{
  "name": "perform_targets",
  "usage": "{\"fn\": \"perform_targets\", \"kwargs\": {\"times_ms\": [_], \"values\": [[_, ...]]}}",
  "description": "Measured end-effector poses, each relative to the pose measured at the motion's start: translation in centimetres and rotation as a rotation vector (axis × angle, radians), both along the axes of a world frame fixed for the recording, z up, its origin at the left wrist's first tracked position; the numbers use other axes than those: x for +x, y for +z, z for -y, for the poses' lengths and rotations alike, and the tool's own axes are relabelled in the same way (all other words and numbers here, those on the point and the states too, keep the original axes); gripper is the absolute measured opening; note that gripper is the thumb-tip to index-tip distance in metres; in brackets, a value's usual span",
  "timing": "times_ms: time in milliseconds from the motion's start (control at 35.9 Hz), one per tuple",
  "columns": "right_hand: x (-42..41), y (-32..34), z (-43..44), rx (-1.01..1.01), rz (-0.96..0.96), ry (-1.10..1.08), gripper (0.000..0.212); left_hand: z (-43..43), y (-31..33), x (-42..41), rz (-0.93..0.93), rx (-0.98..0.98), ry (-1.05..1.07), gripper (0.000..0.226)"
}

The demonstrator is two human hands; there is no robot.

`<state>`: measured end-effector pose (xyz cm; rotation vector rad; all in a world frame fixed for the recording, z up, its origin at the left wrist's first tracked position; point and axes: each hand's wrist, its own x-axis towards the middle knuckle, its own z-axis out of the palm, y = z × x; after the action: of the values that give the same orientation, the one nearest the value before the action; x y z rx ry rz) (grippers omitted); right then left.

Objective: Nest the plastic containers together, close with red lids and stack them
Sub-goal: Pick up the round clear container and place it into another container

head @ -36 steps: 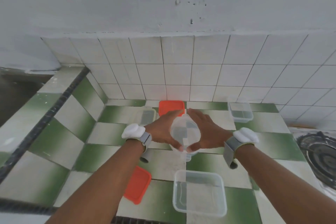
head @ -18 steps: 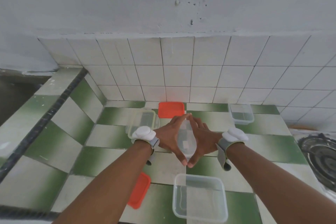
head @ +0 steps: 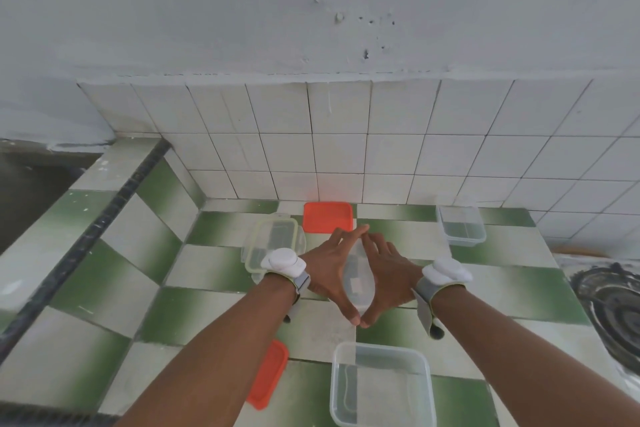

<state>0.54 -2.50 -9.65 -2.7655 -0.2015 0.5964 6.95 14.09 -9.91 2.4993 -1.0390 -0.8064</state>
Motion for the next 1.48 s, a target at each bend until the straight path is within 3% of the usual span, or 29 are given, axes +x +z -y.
{"fn": "perform_targets", "kwargs": {"times_ms": [250,334,390,501,584,668,891,946,1030,1085,1169,1252,1336,1475], "values": [[-1.4,-1.8,0.2,0.1,0.207,-0.031,0.149,0.1,-0.2,-1.1,0.134,-0.036,-0.032,0.15],[-1.2,-1.1,0.3,0.108,0.135,-0.018,0.151,-0.1,-0.4,-1.2,0.059,-0.068,-0.002,0.15],[-0.9,-0.5,0.7,0.142,0.034,-0.015,0.153,-0.5,-0.4,-1.1,-0.132,-0.177,0.094,0.144],[-1.1,-0.8,1.1,0.528,-0.049,-0.217,0.112,-0.6,-0.7,-1.8,-0.56,-0.627,0.503,0.095],[-1.7,-1.6,0.6,0.822,0.042,-0.404,0.085,0.0,-1.3,-3.0,-0.548,-0.737,0.726,0.072],[-1.8,-2.0,0.4,1.091,0.029,-0.574,0.075,0.2,-1.8,-3.3,-0.568,-0.797,0.806,0.056],[-1.6,-2.8,0.3,1.331,0.036,-0.692,0.07,0.9,-2.2,-3.4,-0.619,-0.94,0.981,0.046],[-1.5,-2.9,0.4,1.305,0.052,-0.69,0.066,1.1,-2.3,-3.5,-0.627,-0.958,1.016,0.042],[-1.4,-3.0,0.6,1.196,0.039,-0.643,0.075,1.0,-2.3,-3.4,-0.564,-0.9,0.967,0.024],[-1.3,-2.9,0.9,1.071,0.029,-0.592,0.074,0.8,-2.0,-3.3,-0.515,-0.809,0.887,0.031],[-2.2,-2.3,1.5,0.631,0.101,-0.436,0.062,-0.3,-2.2,-3.4,-0.358,-0.595,0.812,0.051],[-4.0,-1.2,2.2,0.311,0.393,-0.367,0.052,-1.8,-2.3,-3.8,-0.252,-0.521,0.889,0.046],[-5.4,-0.4,2.9,0.25,0.402,-0.327,0.042,-2.5,-2.1,-3.7,-0.332,-0.569,0.98,0.032],[-4.4,0.1,3.3,0.267,0.304,-0.385,0.052,-0.3,-1.3,-2.6,-0.339,-0.613,1.015,0.029]]}}
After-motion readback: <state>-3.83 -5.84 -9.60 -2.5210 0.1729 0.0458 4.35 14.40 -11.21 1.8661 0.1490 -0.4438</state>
